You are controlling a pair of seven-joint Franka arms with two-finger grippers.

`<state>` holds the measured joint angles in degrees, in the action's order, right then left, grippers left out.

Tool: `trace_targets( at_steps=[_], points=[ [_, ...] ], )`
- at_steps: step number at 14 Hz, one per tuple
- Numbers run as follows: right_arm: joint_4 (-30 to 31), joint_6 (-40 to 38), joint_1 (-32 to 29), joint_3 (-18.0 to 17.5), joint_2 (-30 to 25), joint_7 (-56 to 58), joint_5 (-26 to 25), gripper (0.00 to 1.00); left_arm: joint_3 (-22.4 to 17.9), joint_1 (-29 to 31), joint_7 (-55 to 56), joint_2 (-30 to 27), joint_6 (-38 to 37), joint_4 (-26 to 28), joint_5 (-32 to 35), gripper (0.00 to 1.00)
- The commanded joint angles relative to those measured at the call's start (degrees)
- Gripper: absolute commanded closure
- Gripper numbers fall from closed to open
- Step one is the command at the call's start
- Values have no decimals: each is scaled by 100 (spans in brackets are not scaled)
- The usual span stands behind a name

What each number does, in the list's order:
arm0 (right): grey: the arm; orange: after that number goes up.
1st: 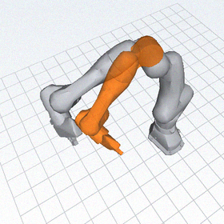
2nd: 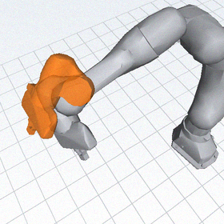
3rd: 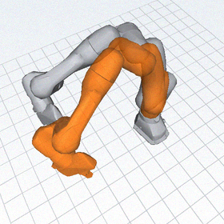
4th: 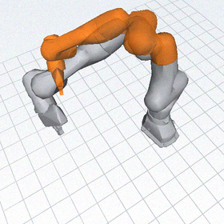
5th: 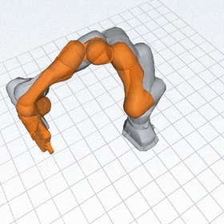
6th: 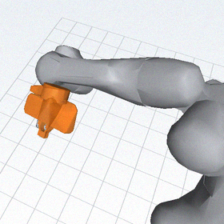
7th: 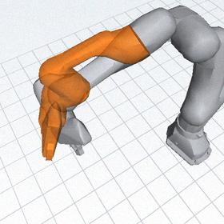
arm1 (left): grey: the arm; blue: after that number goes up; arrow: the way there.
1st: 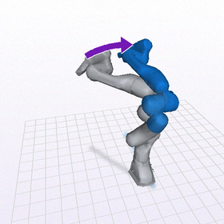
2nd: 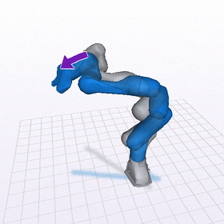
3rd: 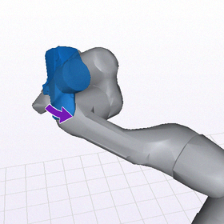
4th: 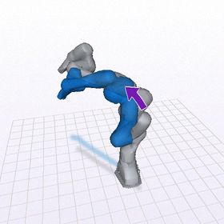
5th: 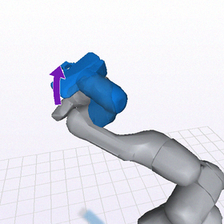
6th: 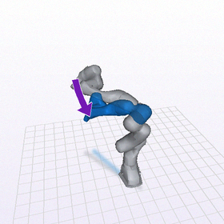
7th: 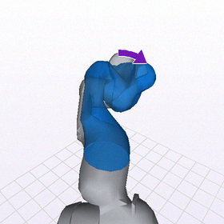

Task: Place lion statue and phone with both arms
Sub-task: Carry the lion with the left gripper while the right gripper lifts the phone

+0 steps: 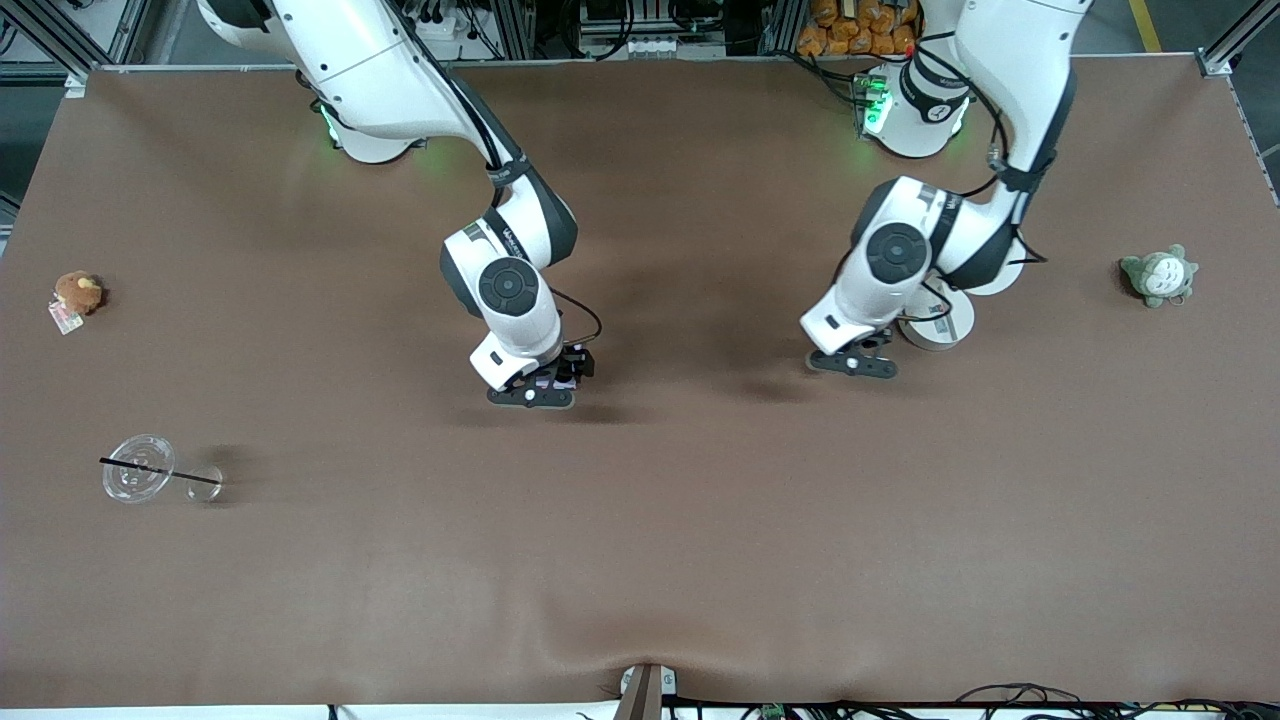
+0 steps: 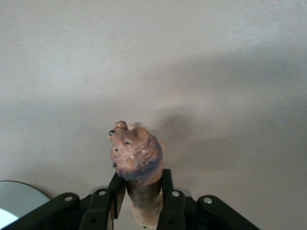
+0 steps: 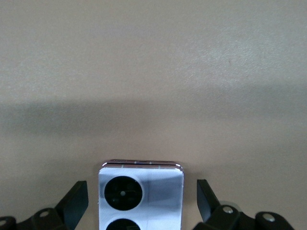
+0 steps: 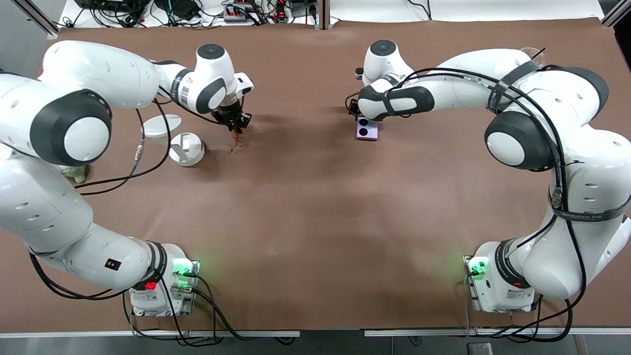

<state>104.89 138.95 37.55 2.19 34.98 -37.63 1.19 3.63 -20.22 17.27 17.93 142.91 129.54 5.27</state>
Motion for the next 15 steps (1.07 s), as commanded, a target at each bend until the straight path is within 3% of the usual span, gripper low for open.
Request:
trace_targets(
  at_steps=[1,8,9,10,11,12,13,15],
  points=[
    [-100,17,103,54,141,-235,31,0,77,10,49,-237,79,212,115,100],
    [-74,255,182,54,343,-587,31,0,77,1,49,-255,79,440,115,100],
    [-74,264,200,54,361,-614,31,0,77,1,49,-272,79,449,115,94],
    [-74,264,191,54,361,-605,22,0,77,1,49,-264,79,441,115,55],
    [-74,272,182,62,361,-605,22,43,77,1,66,-229,79,397,115,1],
    [-82,272,165,62,361,-605,13,75,77,-8,40,-220,53,345,115,0],
    [-83,273,130,80,343,-605,4,92,77,-8,31,-211,9,214,115,0],
    [-83,194,-10,176,195,-553,-39,96,77,10,23,-202,-244,-164,106,0]
  ],
)
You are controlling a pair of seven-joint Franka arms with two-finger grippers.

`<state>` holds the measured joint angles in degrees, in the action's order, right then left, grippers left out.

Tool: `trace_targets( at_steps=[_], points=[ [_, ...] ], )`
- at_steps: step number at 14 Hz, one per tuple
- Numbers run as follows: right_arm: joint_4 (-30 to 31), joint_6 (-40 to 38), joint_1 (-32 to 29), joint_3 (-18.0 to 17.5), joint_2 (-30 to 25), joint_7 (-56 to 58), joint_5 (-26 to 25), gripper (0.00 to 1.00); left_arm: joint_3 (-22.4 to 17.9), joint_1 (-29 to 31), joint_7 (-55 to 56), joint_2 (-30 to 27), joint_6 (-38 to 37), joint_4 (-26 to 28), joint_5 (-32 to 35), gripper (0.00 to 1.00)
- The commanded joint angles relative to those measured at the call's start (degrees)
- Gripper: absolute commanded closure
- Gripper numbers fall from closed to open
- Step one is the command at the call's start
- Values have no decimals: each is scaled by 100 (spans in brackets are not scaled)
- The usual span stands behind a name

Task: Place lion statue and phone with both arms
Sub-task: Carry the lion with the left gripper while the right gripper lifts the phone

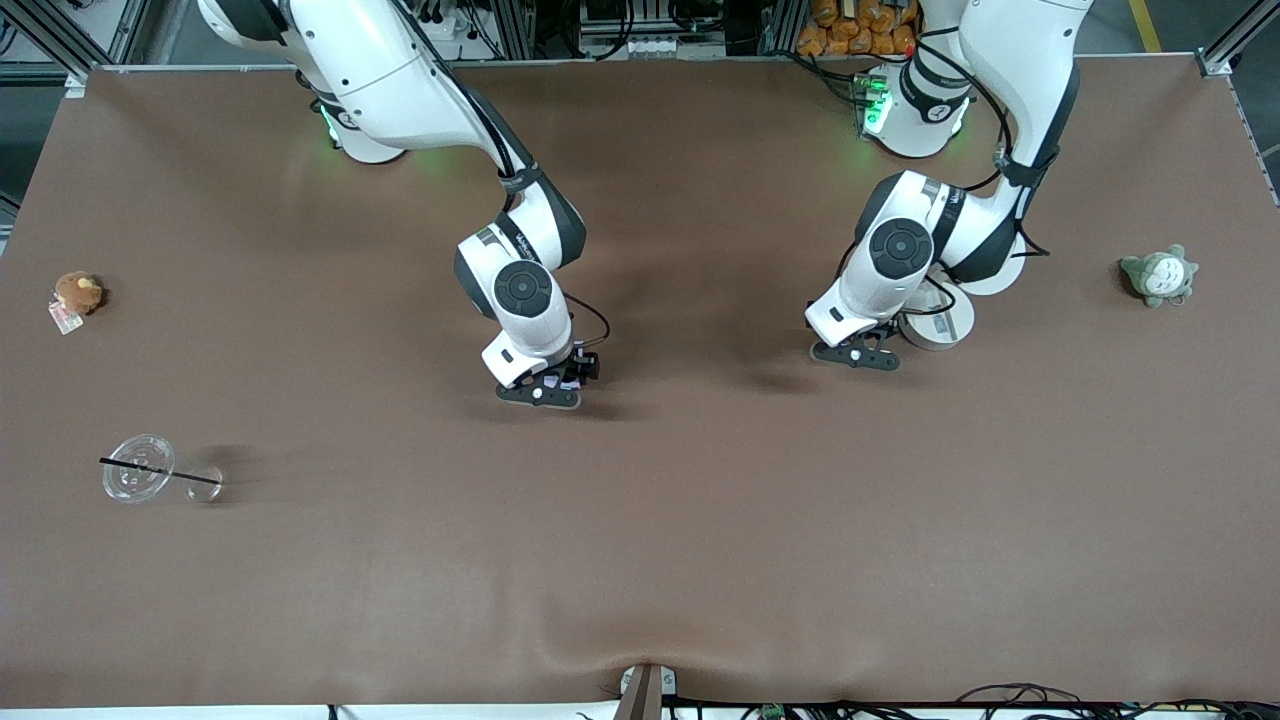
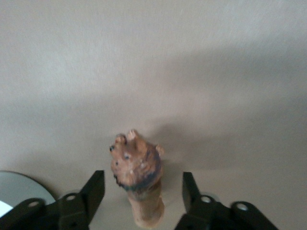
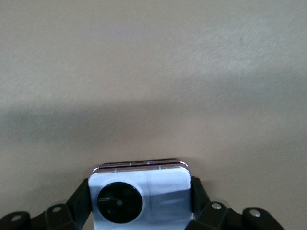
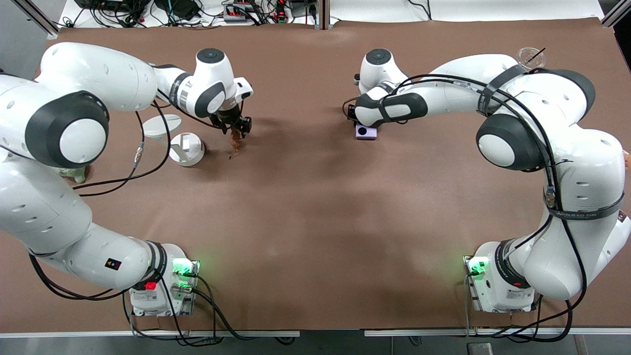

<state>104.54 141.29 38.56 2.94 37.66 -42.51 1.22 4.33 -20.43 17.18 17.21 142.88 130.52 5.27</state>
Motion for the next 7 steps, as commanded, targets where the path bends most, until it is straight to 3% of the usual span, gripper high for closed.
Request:
trace_targets(
  at_steps=[1,5,7],
  points=[
    [-65,-75,-173,215,-257,-38,-52,96,7,22,31,-113,-600,-647,106,0],
    [-92,-320,-252,1014,-970,302,-61,96,-2,31,101,80,-2278,-2483,-130,0],
    [-153,-601,-296,1392,-1076,987,-61,95,-46,65,93,430,-3383,-3808,-237,0]
  ],
)
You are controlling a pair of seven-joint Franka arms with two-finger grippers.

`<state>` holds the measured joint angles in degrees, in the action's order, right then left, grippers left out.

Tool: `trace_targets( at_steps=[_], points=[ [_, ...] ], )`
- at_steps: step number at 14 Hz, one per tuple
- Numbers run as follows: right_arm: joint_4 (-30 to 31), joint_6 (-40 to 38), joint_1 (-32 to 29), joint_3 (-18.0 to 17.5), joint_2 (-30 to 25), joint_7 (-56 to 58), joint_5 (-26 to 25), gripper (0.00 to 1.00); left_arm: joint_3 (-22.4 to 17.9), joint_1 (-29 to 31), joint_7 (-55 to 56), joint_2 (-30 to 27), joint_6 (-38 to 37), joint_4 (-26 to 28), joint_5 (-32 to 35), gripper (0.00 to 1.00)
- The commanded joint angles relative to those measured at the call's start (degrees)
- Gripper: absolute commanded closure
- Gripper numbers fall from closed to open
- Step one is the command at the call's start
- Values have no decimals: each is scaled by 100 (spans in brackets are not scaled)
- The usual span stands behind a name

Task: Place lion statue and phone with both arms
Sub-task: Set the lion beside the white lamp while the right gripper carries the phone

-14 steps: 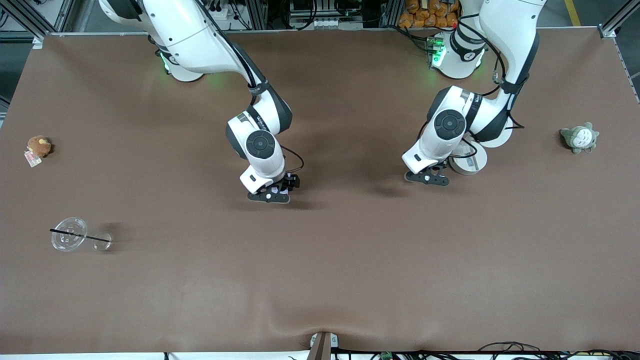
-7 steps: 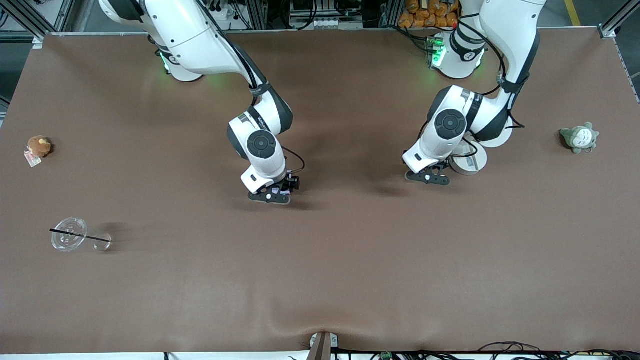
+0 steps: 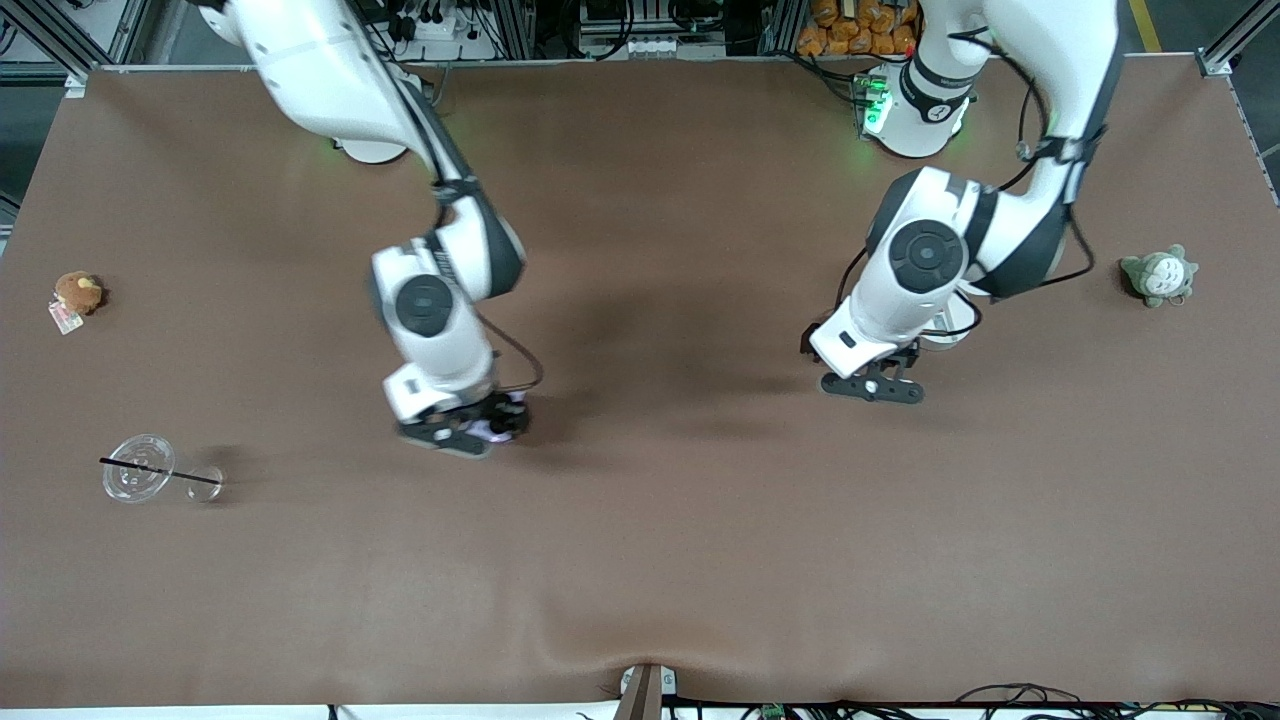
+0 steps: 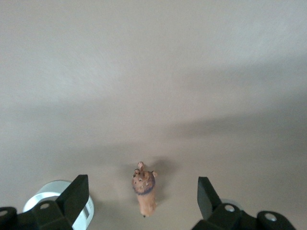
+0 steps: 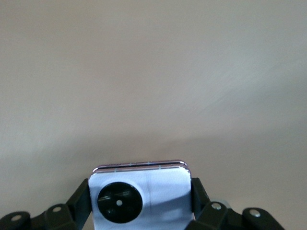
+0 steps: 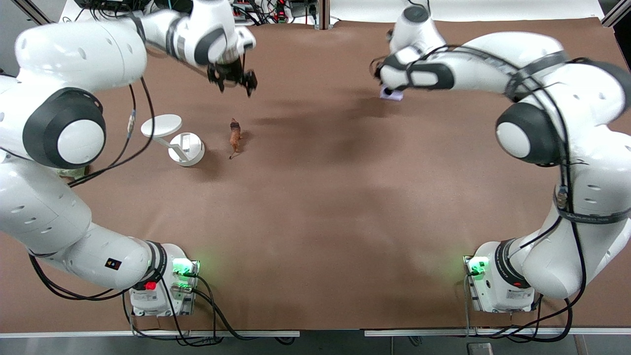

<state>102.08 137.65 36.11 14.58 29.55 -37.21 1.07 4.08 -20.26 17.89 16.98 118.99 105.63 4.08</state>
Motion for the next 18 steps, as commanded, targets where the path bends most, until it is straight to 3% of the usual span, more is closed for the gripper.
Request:
trace_targets(
  at_steps=[1,3,7,11,15,16,18],
  points=[
    [-3,-351,-103,360,-265,695,-45,95,-22,144,21,612,-1488,-1978,-126,0],
    [-48,-396,-479,405,-257,1204,-45,95,-22,276,-5,780,-2167,-2799,-179,0],
    [-47,-309,-1280,405,-108,2409,-36,95,5,611,-32,281,-2292,-3205,-206,0],
    [-178,463,-1983,370,488,3376,51,95,-267,690,-5,-676,-2677,-3241,-118,0],
    [-732,500,-2326,283,1201,3475,130,95,-364,857,-32,-1302,-3732,-3224,-153,0],
    [-785,500,-2510,178,1307,3492,270,95,-399,848,-40,-1337,-3760,-3224,-118,0],
    [-917,500,-3054,-365,1483,3501,412,95,-417,1049,-241,-1487,-3830,-3171,-126,0]
  ],
)
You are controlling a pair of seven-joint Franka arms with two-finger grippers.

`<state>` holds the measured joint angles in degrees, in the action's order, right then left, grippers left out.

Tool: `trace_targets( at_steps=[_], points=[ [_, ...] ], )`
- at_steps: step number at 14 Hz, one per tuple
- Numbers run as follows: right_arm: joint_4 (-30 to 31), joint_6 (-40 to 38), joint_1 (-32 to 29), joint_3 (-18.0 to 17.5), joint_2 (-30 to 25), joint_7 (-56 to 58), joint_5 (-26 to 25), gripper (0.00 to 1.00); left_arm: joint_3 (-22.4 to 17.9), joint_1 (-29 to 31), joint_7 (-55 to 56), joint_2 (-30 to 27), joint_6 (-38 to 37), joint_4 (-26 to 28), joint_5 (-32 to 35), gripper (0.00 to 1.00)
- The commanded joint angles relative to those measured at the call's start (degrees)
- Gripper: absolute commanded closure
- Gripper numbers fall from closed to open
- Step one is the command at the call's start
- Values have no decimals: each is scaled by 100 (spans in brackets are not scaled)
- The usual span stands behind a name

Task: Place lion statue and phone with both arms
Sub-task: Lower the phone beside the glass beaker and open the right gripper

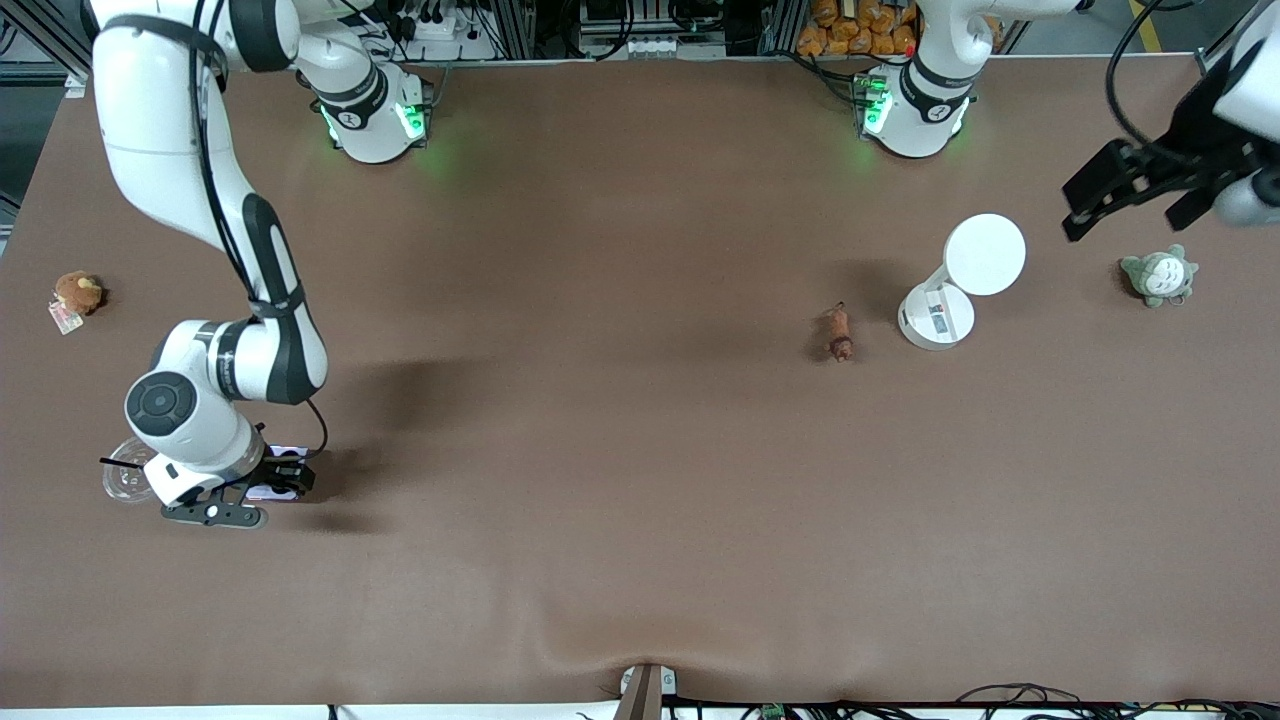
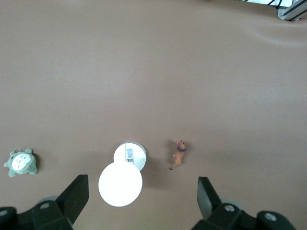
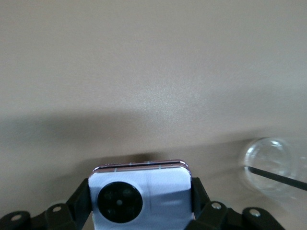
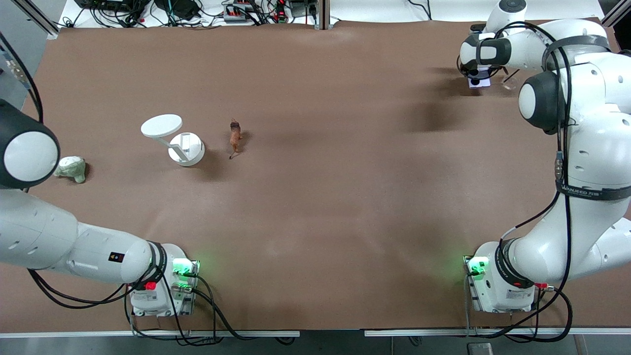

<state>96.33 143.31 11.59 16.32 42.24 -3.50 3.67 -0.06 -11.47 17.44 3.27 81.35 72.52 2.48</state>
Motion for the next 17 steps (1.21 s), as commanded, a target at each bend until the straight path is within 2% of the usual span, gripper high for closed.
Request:
trace_targets(
  at_steps=[1,2,4,5,7,9,12,17],
  points=[
    [-421,-57,-875,-821,327,183,151,95,-12,381,-693,-108,-145,201,-28,0],
    [-465,-57,-1104,-1015,398,288,151,94,-3,531,-1064,-73,-146,280,-55,0],
    [-483,-57,-1203,-1079,425,455,151,92,-21,558,-1295,-46,-146,280,-38,0],
    [-483,-49,-1194,-1079,443,465,151,85,-30,637,-1452,-46,-180,315,-37,0],
    [-483,-49,-1160,-1079,443,473,151,0,32,918,-1699,-160,-339,578,-55,0],
    [-483,-101,-1142,-1079,355,473,125,0,32,919,-1622,-291,-409,762,-55,0],
    [-466,-547,-1036,-1070,-83,482,81,0,14,1015,-1647,-801,-94,1544,-38,0],
    [-255,-2031,-1115,-1061,-1470,543,72,0,-12,1024,-1718,-802,-84,1538,-2,0]
  ],
)
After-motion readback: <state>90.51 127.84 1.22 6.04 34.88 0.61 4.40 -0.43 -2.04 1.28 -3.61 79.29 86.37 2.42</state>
